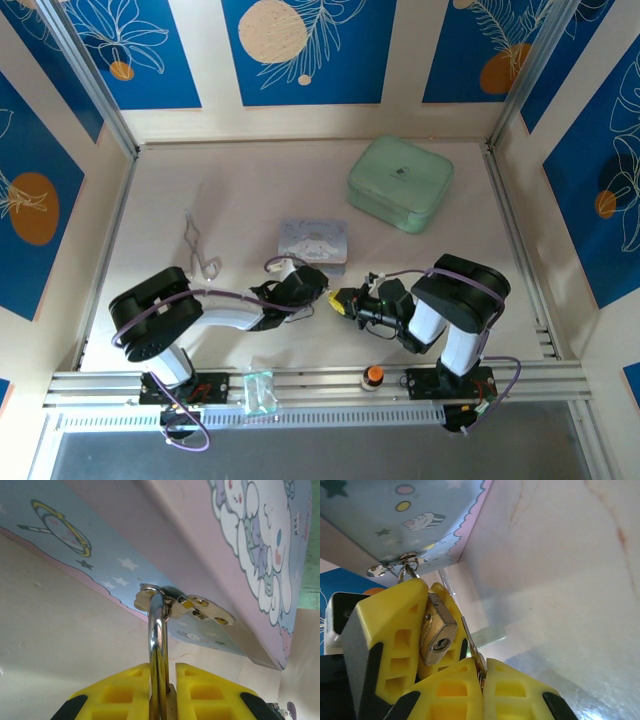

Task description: Unlock a padlock with a key

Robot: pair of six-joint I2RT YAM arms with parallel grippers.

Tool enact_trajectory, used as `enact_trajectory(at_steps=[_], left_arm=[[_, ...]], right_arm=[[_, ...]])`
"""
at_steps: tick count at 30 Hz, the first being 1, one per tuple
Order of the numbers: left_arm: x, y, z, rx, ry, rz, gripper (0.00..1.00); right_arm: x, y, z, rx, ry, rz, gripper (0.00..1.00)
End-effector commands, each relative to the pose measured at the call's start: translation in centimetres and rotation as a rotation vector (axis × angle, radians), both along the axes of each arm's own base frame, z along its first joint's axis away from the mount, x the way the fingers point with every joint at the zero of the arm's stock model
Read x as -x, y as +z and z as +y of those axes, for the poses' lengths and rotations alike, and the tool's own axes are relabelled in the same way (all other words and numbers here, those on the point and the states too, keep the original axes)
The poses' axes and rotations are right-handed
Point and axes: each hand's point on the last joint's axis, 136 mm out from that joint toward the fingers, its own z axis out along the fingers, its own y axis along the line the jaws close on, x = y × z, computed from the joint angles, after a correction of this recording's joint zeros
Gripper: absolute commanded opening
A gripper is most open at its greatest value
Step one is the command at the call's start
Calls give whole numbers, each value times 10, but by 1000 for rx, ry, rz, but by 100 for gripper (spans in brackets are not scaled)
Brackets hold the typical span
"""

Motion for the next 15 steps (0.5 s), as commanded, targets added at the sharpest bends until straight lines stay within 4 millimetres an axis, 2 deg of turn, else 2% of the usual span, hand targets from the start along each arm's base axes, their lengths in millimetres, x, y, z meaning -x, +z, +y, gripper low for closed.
enact_trajectory(at_steps=[1,6,15], left_arm=[[-7,9,-1,33,33,-35,2],[-7,8,-6,51,25,-31,2],[-6,3,-3,77,37,-25,1]], right_arm=[[-3,8,-1,-4,-16,-47,0],[-3,9,4,-10,1,-47,0],[-1,11,-1,1,-18,-63,0]])
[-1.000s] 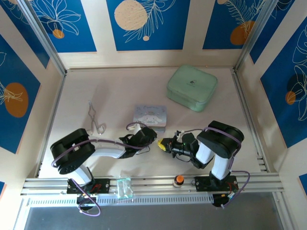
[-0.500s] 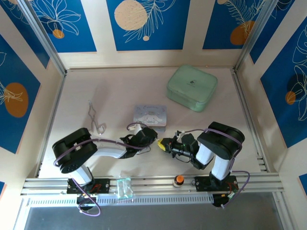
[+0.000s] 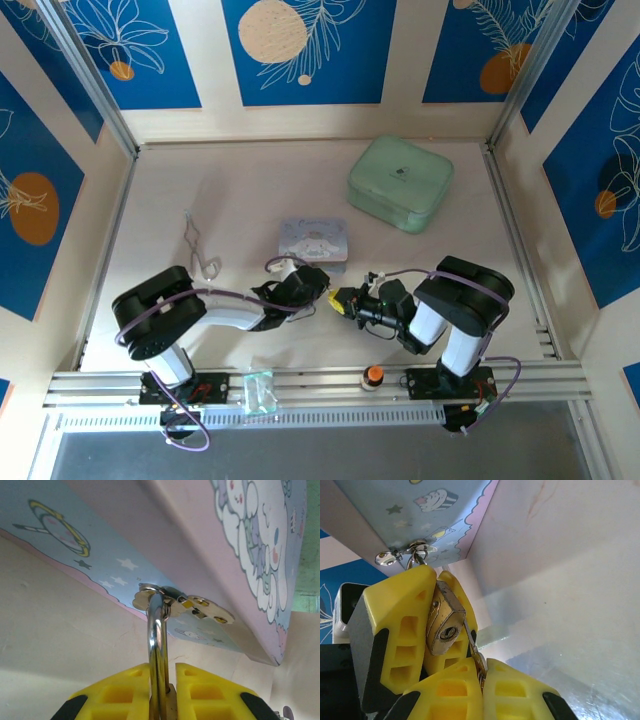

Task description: Unlock a padlock with a key

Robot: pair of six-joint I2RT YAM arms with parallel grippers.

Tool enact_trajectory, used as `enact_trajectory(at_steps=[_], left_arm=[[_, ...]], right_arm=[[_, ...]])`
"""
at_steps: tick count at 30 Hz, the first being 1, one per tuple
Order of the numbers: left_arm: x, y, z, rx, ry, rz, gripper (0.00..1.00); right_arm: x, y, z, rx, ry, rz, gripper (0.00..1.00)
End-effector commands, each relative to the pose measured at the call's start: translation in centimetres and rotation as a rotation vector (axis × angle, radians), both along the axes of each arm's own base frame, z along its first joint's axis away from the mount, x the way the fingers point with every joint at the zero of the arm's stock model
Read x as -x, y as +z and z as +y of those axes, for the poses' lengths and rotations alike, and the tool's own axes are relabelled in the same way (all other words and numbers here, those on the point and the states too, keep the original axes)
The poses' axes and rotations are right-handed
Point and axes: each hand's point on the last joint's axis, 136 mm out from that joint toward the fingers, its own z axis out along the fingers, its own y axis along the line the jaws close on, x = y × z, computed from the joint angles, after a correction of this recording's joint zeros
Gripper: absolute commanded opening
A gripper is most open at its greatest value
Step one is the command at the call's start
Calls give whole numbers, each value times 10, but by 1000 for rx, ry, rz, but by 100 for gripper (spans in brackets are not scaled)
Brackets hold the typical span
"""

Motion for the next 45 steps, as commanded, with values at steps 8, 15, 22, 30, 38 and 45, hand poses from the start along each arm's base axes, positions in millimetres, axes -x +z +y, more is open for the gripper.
enact_trajectory(at_steps=[8,15,22,30,38,45], left_arm=[[-4,2,-1,37,16,-19,0],[-5,2,-7,63,6,-14,0],[-4,-1,-5,73,15,-17,0],[-3,7,-15,129,-15,-27,0],[2,18,-32,209,-60,-38,0],[3,20,-33,224,-68,-41,0]], right_arm=[[0,-2,-7,22,-37,-25,0],[0,3,-8,19,-36,-46,0],[-1,9,-10,28,-49,-78,0],[-8,14,-6,28,-24,-89,0],[-20,29,-3,-31,19,-127,0],[-21,18,-8,-32,28,-84,0]])
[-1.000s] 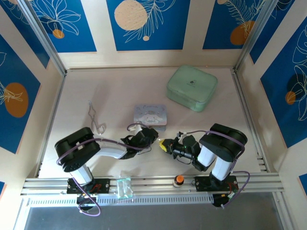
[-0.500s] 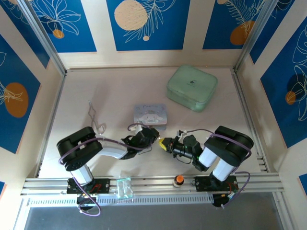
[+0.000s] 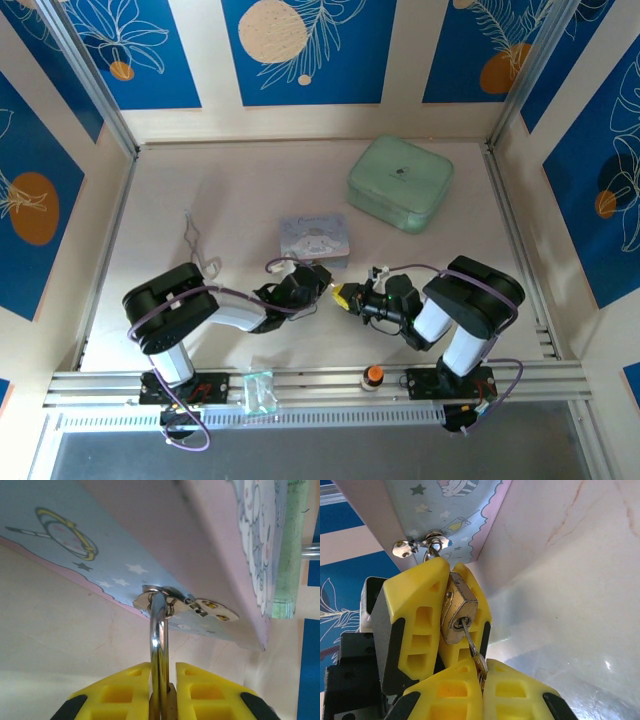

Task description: Unlock a padlock with a key

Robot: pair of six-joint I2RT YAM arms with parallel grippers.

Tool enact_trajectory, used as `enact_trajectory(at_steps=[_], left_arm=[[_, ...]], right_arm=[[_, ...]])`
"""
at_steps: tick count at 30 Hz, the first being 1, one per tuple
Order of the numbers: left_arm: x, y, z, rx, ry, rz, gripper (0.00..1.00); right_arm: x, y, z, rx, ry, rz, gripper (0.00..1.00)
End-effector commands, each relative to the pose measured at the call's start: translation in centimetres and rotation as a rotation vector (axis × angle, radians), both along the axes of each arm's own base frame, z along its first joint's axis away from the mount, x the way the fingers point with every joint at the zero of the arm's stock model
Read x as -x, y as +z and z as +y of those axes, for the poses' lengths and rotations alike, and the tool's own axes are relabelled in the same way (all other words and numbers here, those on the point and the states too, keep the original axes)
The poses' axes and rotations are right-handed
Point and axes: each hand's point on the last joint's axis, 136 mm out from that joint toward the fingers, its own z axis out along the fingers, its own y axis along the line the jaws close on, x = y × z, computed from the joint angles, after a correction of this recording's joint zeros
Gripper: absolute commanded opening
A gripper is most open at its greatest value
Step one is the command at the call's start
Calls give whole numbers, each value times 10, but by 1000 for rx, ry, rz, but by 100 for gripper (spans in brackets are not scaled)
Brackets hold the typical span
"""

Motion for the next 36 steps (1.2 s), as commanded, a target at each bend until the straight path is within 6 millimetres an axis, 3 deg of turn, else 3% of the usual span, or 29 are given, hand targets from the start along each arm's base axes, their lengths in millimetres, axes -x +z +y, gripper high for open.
enact_trajectory(at_steps=[1,7,14,20,36], left_arm=[[11,21,-23,116,-80,-20,0],[10,27,-29,139,-91,-32,0],[11,30,-30,134,-104,-32,0],[14,35,-39,199,-134,-53,0],[18,35,-48,234,-171,-69,0]], right_arm=[[-12,11,1,-28,2,-55,0],[-12,21,11,-49,75,-100,0],[-8,9,6,-20,100,-86,0],[-13,29,18,-37,215,-236,0],[-29,28,6,-102,194,-118,0]])
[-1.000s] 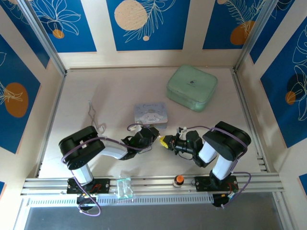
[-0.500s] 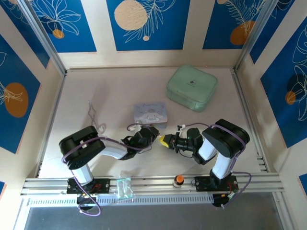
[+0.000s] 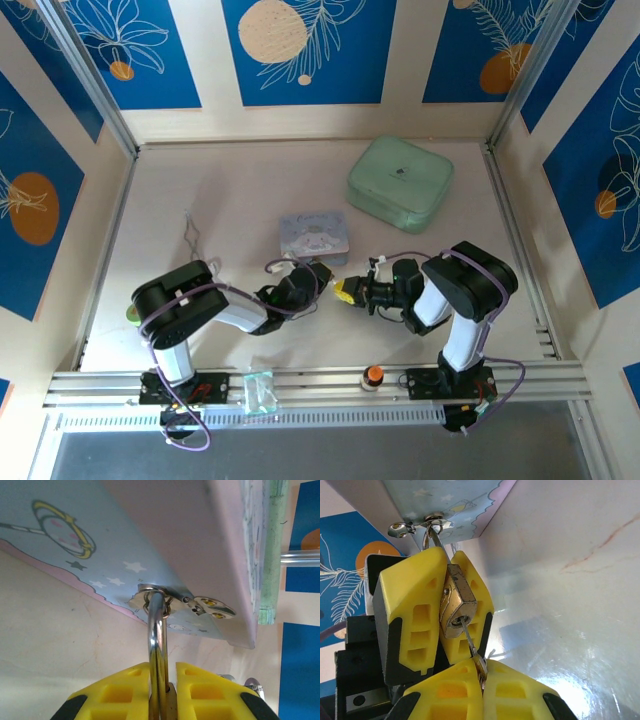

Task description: Unlock a padlock with a key

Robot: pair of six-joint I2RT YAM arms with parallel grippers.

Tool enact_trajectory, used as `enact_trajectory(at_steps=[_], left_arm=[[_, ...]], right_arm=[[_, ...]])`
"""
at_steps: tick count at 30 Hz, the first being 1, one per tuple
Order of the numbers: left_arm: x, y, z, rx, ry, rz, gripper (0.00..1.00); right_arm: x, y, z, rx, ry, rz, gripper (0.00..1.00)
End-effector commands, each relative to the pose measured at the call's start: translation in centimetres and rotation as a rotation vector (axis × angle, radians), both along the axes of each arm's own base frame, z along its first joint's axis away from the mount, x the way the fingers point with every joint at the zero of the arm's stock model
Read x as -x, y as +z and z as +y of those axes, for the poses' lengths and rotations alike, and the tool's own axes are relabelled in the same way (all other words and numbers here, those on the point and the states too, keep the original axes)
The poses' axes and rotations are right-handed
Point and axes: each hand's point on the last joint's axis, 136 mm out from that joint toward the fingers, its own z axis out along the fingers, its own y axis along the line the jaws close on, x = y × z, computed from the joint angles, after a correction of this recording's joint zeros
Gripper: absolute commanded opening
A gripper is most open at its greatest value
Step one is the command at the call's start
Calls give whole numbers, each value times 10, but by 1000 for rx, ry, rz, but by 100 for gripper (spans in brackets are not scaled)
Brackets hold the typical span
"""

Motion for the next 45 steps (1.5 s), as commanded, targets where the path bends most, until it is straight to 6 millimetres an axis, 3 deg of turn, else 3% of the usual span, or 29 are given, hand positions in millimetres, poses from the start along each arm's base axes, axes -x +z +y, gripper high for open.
enact_trajectory(at_steps=[1,8,18,19,22,24,29,33,39,41,43,45], left_arm=[[27,32,-45,165,-190,-29,0],[27,39,-51,199,-206,-45,0],[30,43,-60,187,-243,-34,0],[30,43,-60,180,-242,-36,0],[30,42,-56,165,-230,-38,0],[29,39,-53,157,-219,-34,0],[29,27,-45,119,-197,-14,0],[28,22,-41,111,-179,-9,0],[28,21,-40,101,-179,-6,0],[27,23,-42,109,-183,-10,0],[28,26,-44,117,-190,-13,0],[28,26,-44,112,-190,-14,0]], right_arm=[[-21,27,9,-74,2,-72,0],[-24,22,12,-108,37,24,0],[-28,32,14,-103,32,-61,0],[-29,35,14,-105,25,-73,6],[-30,38,9,-97,-8,-94,36],[-28,35,3,-76,-33,-92,43],[-19,22,-9,3,-62,-71,37],[-8,13,-16,91,-67,-58,21],[2,19,-31,210,-97,-82,16],[5,24,-35,246,-96,-99,21],[7,28,-39,266,-105,-106,41],[8,30,-41,270,-107,-105,51]])
